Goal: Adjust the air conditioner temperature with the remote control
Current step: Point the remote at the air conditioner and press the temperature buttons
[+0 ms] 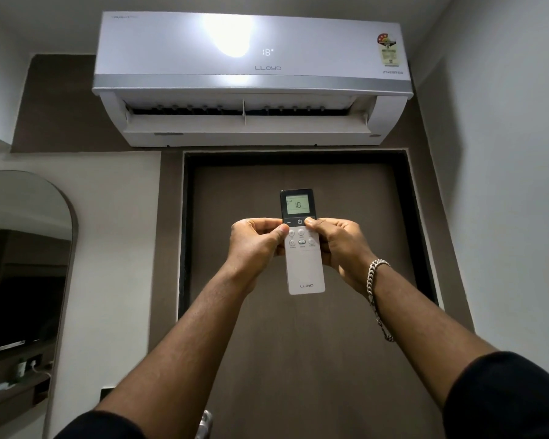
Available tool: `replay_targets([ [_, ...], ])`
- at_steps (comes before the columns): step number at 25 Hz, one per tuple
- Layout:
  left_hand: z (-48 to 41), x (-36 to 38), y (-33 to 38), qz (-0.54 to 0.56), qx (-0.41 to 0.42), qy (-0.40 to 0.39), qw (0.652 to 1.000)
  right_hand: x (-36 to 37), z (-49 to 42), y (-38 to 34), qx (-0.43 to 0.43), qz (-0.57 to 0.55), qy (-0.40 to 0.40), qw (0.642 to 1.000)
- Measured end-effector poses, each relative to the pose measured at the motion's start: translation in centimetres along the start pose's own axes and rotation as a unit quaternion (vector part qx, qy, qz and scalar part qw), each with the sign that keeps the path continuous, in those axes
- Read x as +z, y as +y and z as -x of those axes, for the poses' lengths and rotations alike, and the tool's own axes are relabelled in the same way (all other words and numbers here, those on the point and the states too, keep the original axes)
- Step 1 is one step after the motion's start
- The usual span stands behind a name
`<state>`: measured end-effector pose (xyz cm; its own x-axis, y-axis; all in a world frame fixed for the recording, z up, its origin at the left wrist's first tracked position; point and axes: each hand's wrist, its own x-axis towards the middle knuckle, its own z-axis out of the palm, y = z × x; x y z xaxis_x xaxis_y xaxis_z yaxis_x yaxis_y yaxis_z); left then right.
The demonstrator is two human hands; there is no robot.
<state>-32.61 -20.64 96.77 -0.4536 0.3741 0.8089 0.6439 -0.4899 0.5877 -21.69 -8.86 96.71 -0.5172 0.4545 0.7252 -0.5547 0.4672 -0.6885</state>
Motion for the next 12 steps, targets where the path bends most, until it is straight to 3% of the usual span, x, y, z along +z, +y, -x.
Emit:
replay_targets([
  [12, -0.2, 0.8, -2.3, 0.001, -0.014, -0.004, 1.000, -0.7, -0.9, 2.4, 0.019, 0.011, 0.007, 1.000],
])
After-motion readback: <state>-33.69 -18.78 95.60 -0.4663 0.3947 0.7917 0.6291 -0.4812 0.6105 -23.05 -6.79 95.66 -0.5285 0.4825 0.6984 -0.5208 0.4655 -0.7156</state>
